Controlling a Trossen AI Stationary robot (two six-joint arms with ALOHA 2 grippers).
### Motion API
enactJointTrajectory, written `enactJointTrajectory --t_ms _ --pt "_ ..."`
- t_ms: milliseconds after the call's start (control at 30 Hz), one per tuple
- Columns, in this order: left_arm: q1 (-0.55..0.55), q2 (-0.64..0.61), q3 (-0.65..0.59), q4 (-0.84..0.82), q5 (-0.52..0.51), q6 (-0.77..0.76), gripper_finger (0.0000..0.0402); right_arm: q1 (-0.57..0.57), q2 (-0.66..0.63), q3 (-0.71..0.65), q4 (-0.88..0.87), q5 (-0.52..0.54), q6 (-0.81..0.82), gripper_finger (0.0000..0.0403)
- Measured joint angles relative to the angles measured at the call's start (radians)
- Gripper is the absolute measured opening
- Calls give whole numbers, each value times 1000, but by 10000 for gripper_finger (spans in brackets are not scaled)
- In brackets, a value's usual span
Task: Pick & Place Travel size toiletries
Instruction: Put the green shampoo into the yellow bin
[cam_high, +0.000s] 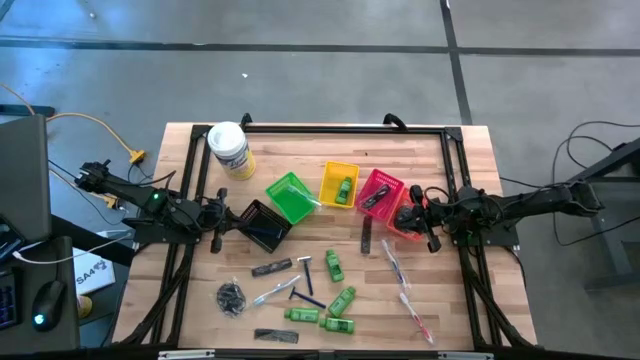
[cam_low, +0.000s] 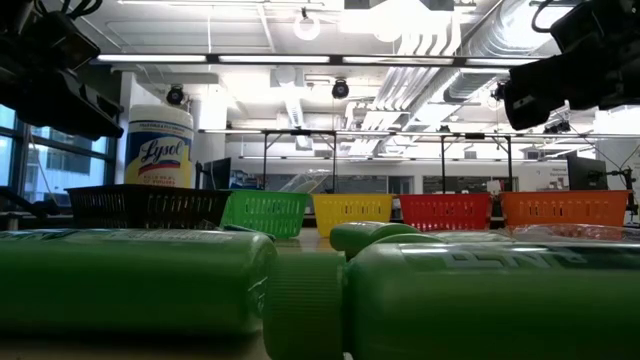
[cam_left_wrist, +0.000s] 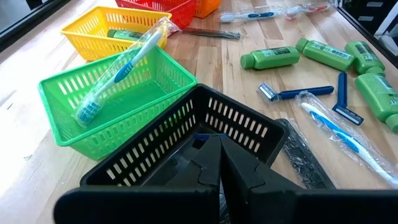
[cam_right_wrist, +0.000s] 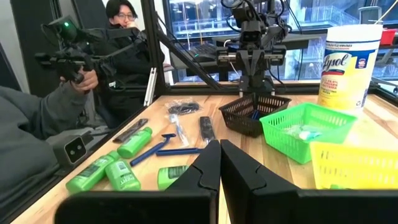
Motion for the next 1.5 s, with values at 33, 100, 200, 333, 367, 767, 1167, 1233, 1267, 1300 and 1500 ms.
enactJointTrajectory --t_ms 33,100,200,333,367,767,1167,1233,1267,1300,1500 --pt "0 0 0 0 0 -4 0 0 0 0 -2 0 0 2" --pt "0 0 0 0 0 -6 0 0 0 0 -5 -1 0 2" --pt "0 0 0 0 0 1 0 0 0 0 -10 -1 0 2" --pt "0 0 0 1 0 15 0 0 0 0 -12 -1 0 2" --pt "0 0 0 3 0 15 0 0 0 0 -12 -1 0 2" --pt "0 8 -1 55 -5 -14 0 1 0 -1 -12 -1 8 2" --pt "1 616 212 330 65 60 0 1 0 -1 -12 -1 15 2" --pt "1 751 316 294 64 73 5 1 0 -1 -12 -1 30 2" --pt "1 819 371 272 64 91 10 1 0 -1 -14 -1 34 2" --pt "1 885 430 252 64 118 18 1 0 -1 -15 -1 34 2" --pt "0 1213 750 198 225 348 104 1 0 -1 -28 -2 57 2"
